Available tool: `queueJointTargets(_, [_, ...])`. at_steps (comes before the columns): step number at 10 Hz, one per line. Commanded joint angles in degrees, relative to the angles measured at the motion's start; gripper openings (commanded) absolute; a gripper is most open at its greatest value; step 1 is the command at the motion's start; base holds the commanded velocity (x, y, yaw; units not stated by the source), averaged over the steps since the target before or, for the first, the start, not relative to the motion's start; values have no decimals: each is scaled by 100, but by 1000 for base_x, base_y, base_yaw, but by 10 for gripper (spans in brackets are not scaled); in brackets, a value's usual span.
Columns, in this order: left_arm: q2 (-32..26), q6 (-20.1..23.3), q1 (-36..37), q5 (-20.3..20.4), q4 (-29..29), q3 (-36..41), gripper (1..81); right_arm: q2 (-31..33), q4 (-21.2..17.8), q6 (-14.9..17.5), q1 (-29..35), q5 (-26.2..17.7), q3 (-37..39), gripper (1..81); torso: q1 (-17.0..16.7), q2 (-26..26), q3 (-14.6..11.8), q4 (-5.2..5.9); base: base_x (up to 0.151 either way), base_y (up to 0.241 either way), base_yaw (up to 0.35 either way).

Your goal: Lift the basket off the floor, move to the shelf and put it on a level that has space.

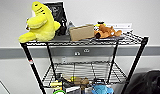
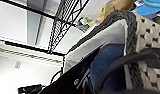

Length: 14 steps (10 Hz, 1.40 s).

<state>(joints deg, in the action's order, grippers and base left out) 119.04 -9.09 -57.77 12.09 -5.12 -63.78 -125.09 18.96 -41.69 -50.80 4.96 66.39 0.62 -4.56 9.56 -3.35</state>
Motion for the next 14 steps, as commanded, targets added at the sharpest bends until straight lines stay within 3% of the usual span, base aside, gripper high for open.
queueJointTargets(1, [-283,-49,753,83,363,945,10,315,214,47,829,312,-918,10,0,0,0,0,0,0,0])
queueJointTargets(8, [-819,-118,1439,83,337,1877,10,903,143,-6,1594,286,-1885,10,0,0,0,0,0,0,0])
queueJointTargets(14, [-1145,-488,2124,74,292,2370,10,1132,-296,-6,2209,251,-2219,10,0,0,0,0,0,0,0])
